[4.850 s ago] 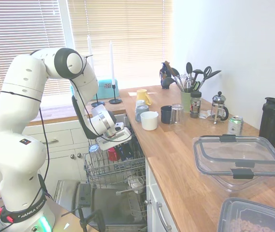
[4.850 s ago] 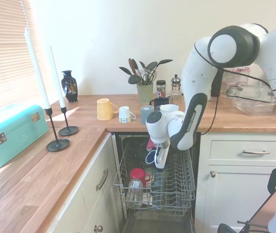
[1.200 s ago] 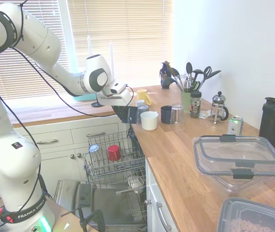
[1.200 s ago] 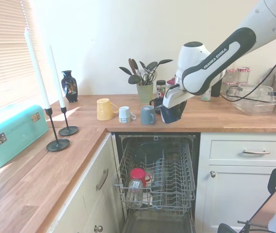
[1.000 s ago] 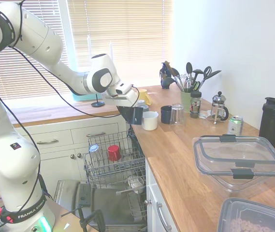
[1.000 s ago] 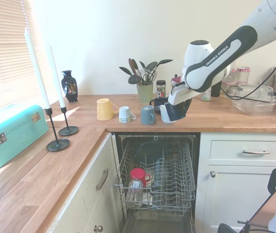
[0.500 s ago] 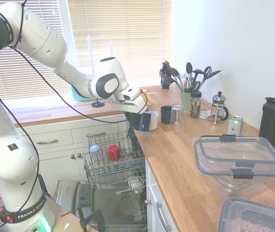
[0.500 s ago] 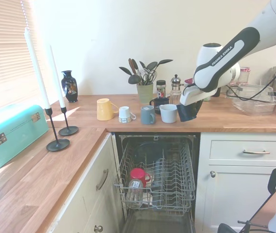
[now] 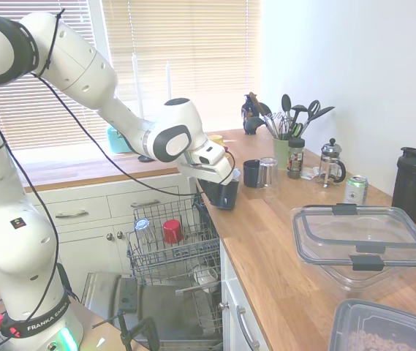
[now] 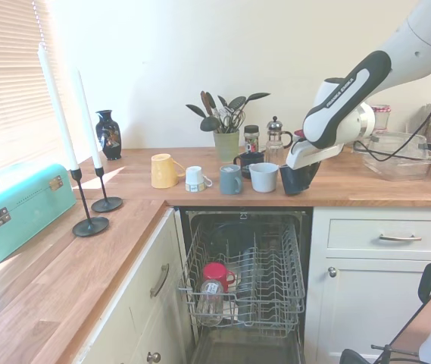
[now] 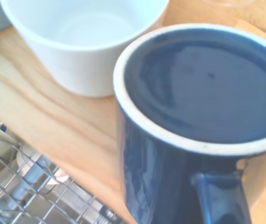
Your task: Unload a mug from dishwasher
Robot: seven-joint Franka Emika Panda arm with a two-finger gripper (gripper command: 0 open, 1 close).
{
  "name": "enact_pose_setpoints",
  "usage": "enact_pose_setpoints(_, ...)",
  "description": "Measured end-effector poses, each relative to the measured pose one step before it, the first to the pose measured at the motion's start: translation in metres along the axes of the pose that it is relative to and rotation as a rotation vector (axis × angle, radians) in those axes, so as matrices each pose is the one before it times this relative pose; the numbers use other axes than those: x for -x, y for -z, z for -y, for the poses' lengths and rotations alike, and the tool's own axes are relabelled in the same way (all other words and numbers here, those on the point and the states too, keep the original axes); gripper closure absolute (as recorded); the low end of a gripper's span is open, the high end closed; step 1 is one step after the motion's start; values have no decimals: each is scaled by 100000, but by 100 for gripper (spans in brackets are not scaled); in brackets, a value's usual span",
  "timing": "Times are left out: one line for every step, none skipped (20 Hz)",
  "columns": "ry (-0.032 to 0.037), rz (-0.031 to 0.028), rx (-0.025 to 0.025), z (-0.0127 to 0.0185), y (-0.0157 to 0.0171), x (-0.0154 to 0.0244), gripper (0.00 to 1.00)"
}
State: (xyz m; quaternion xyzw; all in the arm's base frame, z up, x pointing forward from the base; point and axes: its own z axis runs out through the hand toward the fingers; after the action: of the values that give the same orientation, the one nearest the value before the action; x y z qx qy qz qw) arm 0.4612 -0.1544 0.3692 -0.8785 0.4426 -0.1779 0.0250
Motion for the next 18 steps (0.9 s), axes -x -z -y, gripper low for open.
enact_pose_setpoints(228, 400, 1, -32, -361, -445, 100)
enact_pose_setpoints(156, 357, 80, -65, -417, -478, 100)
enact_pose_setpoints(261, 489, 230, -95, -523, -464, 100)
enact_pose_setpoints(280, 519, 395, -89, -570, -369, 100)
enact_pose_setpoints(96, 743, 494, -130, -712, -282, 100)
enact_pose_setpoints(210, 428, 461, -140, -704, -333, 100)
enact_pose_setpoints(-18, -314, -71, -59, -326, -560, 100)
enact_pose_setpoints(165, -441, 77, -39, -127, -595, 100)
enact_pose_setpoints(74, -413, 231, -92, -139, -523, 100)
enact_pose_setpoints(-370, -232, 197, -128, -95, -504, 0)
enact_pose_setpoints(-695, 429, -12, -88, -79, -375, 0)
enact_pose_setpoints(182, 1377, -303, -3, -25, -233, 0)
enact_pose_setpoints(803, 1765, -317, 17, 18, -172, 0)
enact_pose_setpoints(415, 1228, -29, -6, -4, -143, 0)
enact_pose_setpoints(331, 695, -29, -8, 25, -113, 0)
enact_pose_setpoints(114, 337, 110, 24, 19, -59, 0)
enact_pose_setpoints(-29, 49, 39, -18, -2, -8, 0)
enact_pose_setpoints(22, -11, 16, -4, 1, -3, 0)
